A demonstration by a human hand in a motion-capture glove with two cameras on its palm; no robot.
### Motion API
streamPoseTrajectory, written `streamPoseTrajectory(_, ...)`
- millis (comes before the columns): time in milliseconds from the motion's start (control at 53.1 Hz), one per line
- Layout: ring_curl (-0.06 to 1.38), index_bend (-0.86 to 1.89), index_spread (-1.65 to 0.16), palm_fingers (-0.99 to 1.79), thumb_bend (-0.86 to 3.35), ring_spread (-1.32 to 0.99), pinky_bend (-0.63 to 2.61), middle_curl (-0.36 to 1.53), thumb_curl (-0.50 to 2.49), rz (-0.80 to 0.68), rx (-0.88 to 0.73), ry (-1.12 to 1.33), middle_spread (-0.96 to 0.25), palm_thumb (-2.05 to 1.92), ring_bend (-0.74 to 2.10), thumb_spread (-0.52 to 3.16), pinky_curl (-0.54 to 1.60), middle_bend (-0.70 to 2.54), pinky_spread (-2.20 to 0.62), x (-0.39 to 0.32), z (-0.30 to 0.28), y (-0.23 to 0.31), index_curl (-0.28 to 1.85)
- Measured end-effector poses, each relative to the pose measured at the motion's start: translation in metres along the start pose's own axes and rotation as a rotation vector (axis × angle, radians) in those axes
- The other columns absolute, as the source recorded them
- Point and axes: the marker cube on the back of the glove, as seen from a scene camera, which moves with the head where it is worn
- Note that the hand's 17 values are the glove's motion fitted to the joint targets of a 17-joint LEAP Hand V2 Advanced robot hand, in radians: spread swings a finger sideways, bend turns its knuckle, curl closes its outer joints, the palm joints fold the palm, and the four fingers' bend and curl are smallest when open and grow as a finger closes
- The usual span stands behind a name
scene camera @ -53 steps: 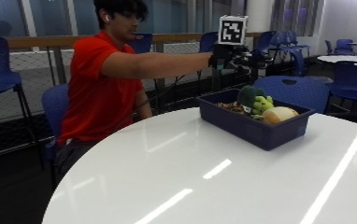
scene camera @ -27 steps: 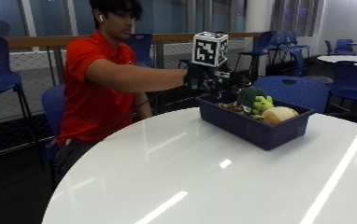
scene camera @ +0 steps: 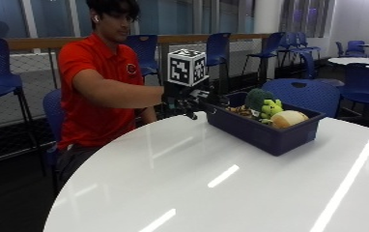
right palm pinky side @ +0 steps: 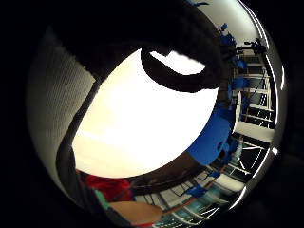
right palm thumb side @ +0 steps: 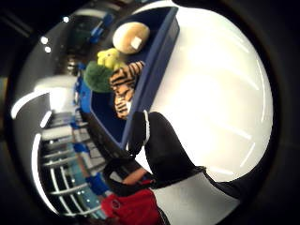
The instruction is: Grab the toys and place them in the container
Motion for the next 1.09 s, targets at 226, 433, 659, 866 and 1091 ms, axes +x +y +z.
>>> streamPoseTrajectory(226,0.24,0.15,-0.33,-0.18,-0.04,0.08,1.07,0.23,0.28,0.048,-0.001,-0.012,-0.07,-0.03,0.16,1.21,0.33,0.13,0.13,0.035,0.013,0.032,0.29)
streamPoseTrajectory(433,0.23,0.15,-0.33,-0.18,-0.03,0.07,1.06,0.22,0.28,0.067,0.018,-0.022,-0.07,-0.03,0.16,1.22,0.33,0.13,0.13,0.052,0.008,0.053,0.29)
streamPoseTrajectory(659,0.21,0.16,-0.34,-0.17,-0.03,0.08,1.05,0.22,0.28,0.071,0.038,0.01,-0.07,-0.03,0.16,1.22,0.33,0.13,0.13,0.056,-0.001,0.071,0.29)
streamPoseTrajectory(866,0.2,0.16,-0.34,-0.17,-0.03,0.07,1.04,0.21,0.28,0.1,0.044,0.028,-0.07,-0.03,0.17,1.22,0.32,0.12,0.13,0.069,-0.016,0.087,0.29)
streamPoseTrajectory(1091,0.2,0.16,-0.34,-0.17,-0.03,0.08,1.04,0.21,0.28,0.132,0.041,-0.006,-0.07,-0.03,0.17,1.22,0.33,0.12,0.13,0.082,-0.023,0.103,0.29)
